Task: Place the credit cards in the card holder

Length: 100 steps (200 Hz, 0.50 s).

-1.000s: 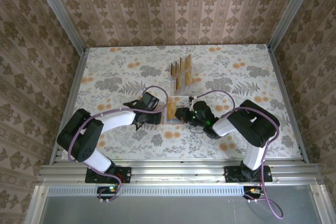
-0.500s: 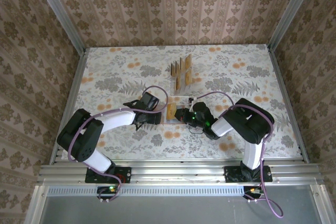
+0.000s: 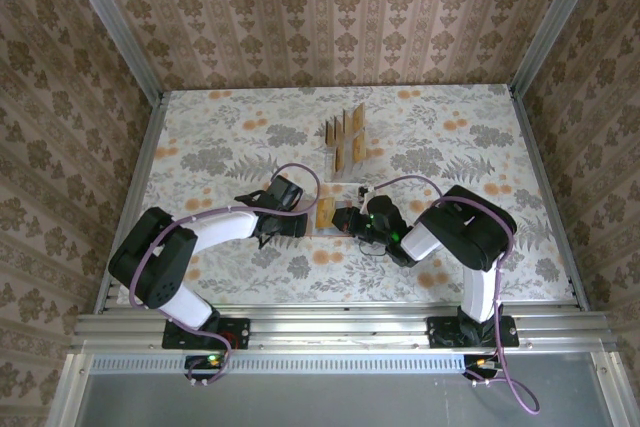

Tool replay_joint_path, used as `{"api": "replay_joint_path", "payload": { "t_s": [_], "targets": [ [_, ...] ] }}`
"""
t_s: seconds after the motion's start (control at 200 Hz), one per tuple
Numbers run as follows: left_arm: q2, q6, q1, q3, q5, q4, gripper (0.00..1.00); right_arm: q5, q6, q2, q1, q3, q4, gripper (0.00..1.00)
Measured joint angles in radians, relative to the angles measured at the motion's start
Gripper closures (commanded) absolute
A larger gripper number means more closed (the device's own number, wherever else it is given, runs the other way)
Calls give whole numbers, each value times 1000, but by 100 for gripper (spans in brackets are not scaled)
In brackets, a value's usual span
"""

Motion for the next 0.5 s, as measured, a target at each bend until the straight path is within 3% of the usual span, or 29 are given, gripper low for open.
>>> {"api": "replay_joint_path", "payload": {
  "t_s": [0.5],
  "targets": [
    [-1, -3, 0, 0, -5, -5, 14, -37, 0, 23, -1, 22, 0, 100]
  ]
}}
